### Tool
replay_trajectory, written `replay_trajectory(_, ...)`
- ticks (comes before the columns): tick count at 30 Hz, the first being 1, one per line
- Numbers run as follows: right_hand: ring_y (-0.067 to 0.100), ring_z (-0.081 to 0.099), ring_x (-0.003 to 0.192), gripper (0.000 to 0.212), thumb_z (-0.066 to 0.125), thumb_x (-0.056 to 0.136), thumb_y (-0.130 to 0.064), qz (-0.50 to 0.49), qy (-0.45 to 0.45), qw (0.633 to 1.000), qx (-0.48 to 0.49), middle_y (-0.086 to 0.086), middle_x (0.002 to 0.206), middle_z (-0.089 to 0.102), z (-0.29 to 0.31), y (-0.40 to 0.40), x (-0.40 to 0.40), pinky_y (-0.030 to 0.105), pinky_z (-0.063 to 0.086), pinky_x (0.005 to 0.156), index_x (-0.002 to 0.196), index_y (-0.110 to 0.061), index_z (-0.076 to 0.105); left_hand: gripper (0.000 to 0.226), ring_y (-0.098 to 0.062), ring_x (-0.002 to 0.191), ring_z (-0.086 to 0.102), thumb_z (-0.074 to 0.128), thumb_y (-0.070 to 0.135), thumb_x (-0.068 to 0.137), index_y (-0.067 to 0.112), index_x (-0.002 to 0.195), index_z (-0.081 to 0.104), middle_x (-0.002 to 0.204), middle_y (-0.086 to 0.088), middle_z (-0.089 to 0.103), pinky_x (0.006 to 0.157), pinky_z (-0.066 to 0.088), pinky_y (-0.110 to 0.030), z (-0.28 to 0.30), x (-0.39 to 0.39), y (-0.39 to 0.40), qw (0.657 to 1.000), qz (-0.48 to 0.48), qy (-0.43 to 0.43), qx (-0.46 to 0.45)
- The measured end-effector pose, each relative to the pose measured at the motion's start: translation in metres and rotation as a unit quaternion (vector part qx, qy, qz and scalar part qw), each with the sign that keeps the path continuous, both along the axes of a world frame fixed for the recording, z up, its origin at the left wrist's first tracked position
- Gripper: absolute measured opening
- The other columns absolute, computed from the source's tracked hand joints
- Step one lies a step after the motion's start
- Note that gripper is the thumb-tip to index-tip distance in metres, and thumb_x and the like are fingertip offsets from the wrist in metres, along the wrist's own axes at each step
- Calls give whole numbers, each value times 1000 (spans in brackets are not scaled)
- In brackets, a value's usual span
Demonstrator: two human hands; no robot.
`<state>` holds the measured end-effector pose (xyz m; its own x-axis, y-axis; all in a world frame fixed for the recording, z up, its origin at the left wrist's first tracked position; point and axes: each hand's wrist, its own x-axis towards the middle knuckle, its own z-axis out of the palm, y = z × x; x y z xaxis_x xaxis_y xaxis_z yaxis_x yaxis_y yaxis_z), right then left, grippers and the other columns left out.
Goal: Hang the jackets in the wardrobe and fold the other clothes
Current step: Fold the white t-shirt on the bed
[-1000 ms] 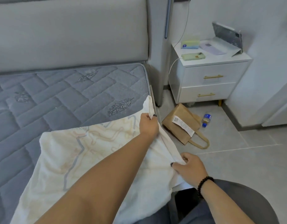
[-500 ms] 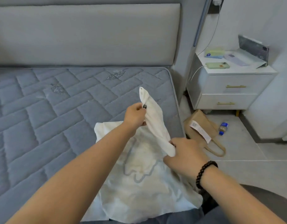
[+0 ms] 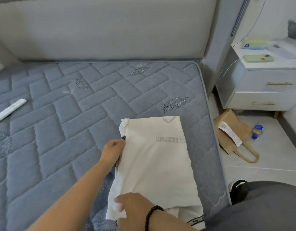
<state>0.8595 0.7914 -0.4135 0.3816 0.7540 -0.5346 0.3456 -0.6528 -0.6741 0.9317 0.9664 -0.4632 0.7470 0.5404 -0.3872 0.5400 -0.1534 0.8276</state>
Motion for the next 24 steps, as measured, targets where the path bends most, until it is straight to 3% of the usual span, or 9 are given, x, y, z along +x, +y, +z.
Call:
replay_trajectory(2, 14, 57, 106, 41, 55, 90, -12, -69, 36, 994, 70, 4, 126, 58, -7, -23, -3, 23, 43, 95, 131, -17, 54, 32, -7, 49, 46, 57, 45, 92, 21, 71, 57, 50, 14, 49, 53, 36, -26, -8, -14, -7, 998, -17, 9, 65)
replay_trajectory(4, 1, 53, 87, 36, 54, 88, -10, -160, 37, 978, 125, -4, 114, 61, -11, -51, 3, 10, 41, 85, 122, -19, 61, 29, -9, 58, 51, 52, 45, 95, 22, 81, 59, 61, 10, 54, 56, 39, -26, -14, -27, -14, 994, -14, -6, 104)
replay_trajectory(7, 0, 46, 104, 27, 58, 86, -12, -296, -125, 938, 131, -17, 107, 50, -24, -99, 20, 8, 36, 90, 111, -24, 60, 28, -14, 66, 54, 47, 41, 98, 19, 84, 56, 70, 4, 58, 58, 39, -30, -12, -36, -19, 989, 67, -40, 124)
replay_trajectory(9, 5, 39, 113, 26, 59, 88, -22, -334, -181, 925, 29, -15, 111, 42, -32, -128, 32, 16, 35, 95, 112, -29, 51, 31, -18, 66, 54, 47, 39, 98, 16, 80, 54, 69, 2, 58, 58, 38, -32, -12, -44, -16, 985, 118, -34, 122)
replay_trajectory(12, 10, 44, 105, 31, 62, 86, -39, -376, -125, 913, -98, -10, 107, 39, -37, -155, 42, 21, 38, 85, 108, -30, 43, 36, -20, 59, 51, 51, 41, 96, 16, 70, 50, 59, 2, 55, 53, 35, -31, -19, -61, -21, 990, 86, 17, 108)
replay_trajectory(16, 2, 54, 72, 22, 67, 85, -35, -437, -32, 897, -64, -9, 79, 58, -41, -161, 41, 15, 38, 57, 95, -23, 50, 35, -16, 67, 56, 45, 48, 97, 18, 84, 55, 73, 1, 61, 54, 37, -30, -17, -68, -34, 991, 8, 35, 128)
replay_trajectory(20, 10, 61, 52, 18, 75, 79, -23, -451, 14, 891, -40, -3, 61, 63, -40, -164, 37, 21, 46, 49, 72, -14, 60, 36, -20, 62, 49, 45, 38, 100, 7, 82, 49, 72, -8, 55, 52, 34, -32, -16, -75, -26, 980, 38, 52, 188)
replay_trajectory(22, 12, 61, 41, 20, 76, 78, -21, -460, 38, 887, -34, 1, 58, 65, -39, -167, 33, 20, 43, 39, 71, -11, 60, 37, -19, 60, 49, 47, 40, 98, 10, 78, 47, 69, -6, 55, 50, 33, -30, -17, -80, -22, 972, 17, 84, 220)
replay_trajectory(24, 13, 61, 41, 20, 75, 79, -22, -457, 33, 887, -46, 0, 57, 65, -43, -170, 28, 22, 47, 39, 72, -12, 60, 34, -15, 62, 51, 51, 45, 95, 15, 79, 48, 72, -1, 57, 49, 34, -28, -14, -71, -19, 966, -4, 91, 241)
